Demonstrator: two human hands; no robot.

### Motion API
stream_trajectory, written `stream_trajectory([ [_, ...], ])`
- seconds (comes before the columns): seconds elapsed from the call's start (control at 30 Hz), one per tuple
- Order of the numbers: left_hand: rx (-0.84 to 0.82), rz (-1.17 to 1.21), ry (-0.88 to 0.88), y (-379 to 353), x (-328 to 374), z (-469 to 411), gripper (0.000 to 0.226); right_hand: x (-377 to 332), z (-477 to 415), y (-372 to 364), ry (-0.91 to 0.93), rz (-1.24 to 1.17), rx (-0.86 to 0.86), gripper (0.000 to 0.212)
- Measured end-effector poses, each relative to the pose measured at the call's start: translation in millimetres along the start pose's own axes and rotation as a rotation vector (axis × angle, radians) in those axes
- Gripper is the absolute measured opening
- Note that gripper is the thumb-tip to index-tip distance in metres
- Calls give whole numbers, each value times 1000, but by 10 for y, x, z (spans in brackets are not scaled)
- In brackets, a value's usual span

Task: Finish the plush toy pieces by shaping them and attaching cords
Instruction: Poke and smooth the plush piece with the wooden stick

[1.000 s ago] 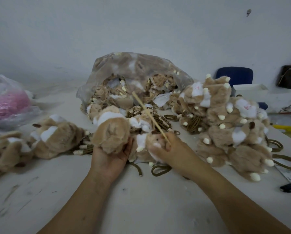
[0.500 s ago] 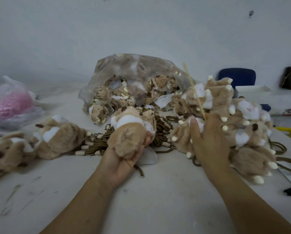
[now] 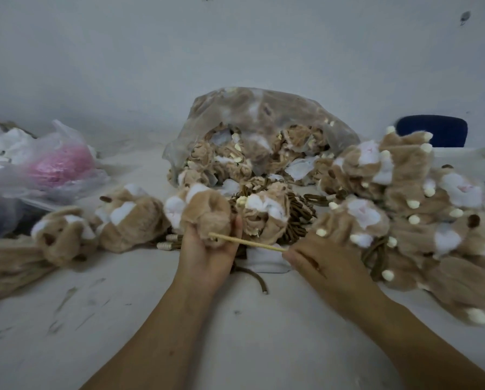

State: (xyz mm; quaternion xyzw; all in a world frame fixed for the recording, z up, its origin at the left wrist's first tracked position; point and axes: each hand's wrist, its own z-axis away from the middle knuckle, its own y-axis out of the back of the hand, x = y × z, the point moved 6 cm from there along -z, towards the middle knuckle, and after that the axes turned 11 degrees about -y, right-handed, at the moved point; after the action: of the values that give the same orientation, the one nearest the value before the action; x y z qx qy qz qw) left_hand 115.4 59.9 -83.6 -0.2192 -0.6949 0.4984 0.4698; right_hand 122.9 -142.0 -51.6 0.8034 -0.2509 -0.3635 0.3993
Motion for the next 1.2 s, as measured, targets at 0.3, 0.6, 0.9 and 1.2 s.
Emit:
stream_trajectory([
  [0.3,-71,-383,-40,5,-119,43,49,21,-5,18,-74,108,124,52],
  [0.6,-289,-929,-135,-88,-212,219,77,86,16,-38,-167,-118,77,54],
  [0.9,-269,-460,-99,-197,-202,183,90,126,7,-132,-280,-369,-6,37],
  [1.2,-160,-260,31,-72,-94,112,41,6,44,-164,-136,-29,-40,56],
])
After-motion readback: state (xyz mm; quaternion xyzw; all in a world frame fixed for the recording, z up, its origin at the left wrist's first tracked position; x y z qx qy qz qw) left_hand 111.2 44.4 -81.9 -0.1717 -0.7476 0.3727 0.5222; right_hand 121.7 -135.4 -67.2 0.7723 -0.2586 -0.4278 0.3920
